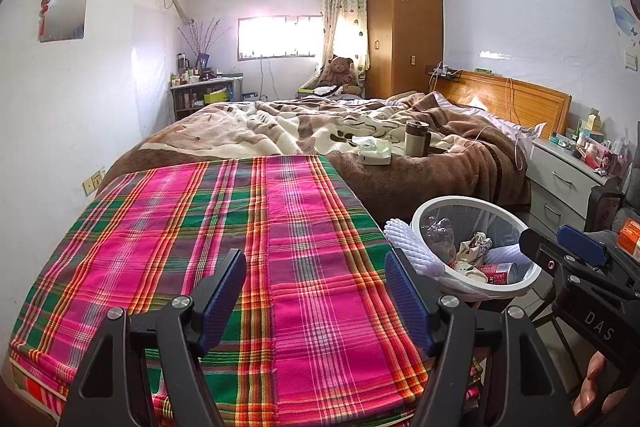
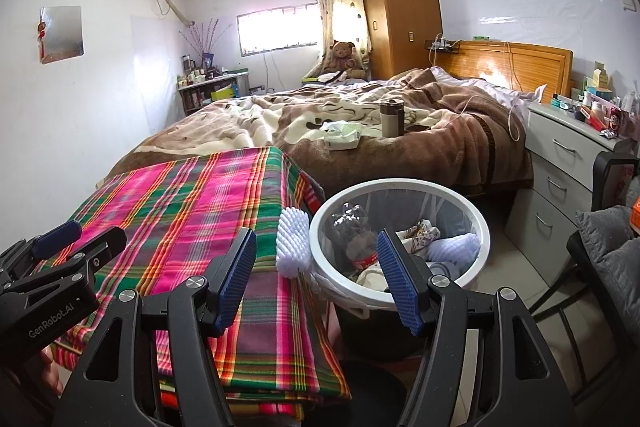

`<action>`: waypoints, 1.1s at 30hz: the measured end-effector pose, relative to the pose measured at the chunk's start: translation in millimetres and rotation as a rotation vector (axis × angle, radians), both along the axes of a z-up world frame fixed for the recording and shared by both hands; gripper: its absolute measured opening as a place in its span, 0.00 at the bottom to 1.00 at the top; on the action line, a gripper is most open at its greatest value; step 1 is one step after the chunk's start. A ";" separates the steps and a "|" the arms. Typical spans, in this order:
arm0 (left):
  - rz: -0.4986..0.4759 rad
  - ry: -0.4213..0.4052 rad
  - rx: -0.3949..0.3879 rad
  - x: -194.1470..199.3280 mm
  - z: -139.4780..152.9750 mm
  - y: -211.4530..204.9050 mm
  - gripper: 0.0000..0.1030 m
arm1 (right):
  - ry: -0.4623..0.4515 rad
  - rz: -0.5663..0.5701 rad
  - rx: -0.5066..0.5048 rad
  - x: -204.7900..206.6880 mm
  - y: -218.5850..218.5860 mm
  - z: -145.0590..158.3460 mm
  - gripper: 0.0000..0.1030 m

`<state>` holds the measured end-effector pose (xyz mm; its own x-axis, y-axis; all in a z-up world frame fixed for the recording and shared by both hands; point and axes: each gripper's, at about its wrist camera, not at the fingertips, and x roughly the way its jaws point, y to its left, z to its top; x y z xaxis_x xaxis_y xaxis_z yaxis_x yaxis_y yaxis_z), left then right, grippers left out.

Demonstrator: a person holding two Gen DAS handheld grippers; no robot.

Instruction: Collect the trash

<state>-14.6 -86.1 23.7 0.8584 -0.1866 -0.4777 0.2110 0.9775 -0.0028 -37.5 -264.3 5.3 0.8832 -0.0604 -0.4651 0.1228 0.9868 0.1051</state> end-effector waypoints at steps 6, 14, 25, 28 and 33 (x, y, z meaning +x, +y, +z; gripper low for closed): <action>0.001 0.002 0.001 -0.8 -0.2 0.0 0.69 | 0.001 0.000 0.000 0.1 0.2 0.2 0.62; 0.001 0.005 0.000 -0.5 -1.1 0.5 0.69 | 0.005 0.001 -0.001 0.7 1.6 -0.3 0.62; 0.001 0.007 0.000 -0.2 -2.6 0.2 0.69 | 0.010 0.005 0.001 2.2 3.0 -4.0 0.62; -0.001 0.007 0.002 -0.8 -3.2 0.3 0.69 | 0.010 0.005 0.000 2.1 3.0 -3.9 0.62; -0.002 0.009 -0.001 -1.4 -3.9 1.3 0.69 | 0.011 0.005 0.000 2.2 2.9 -3.8 0.62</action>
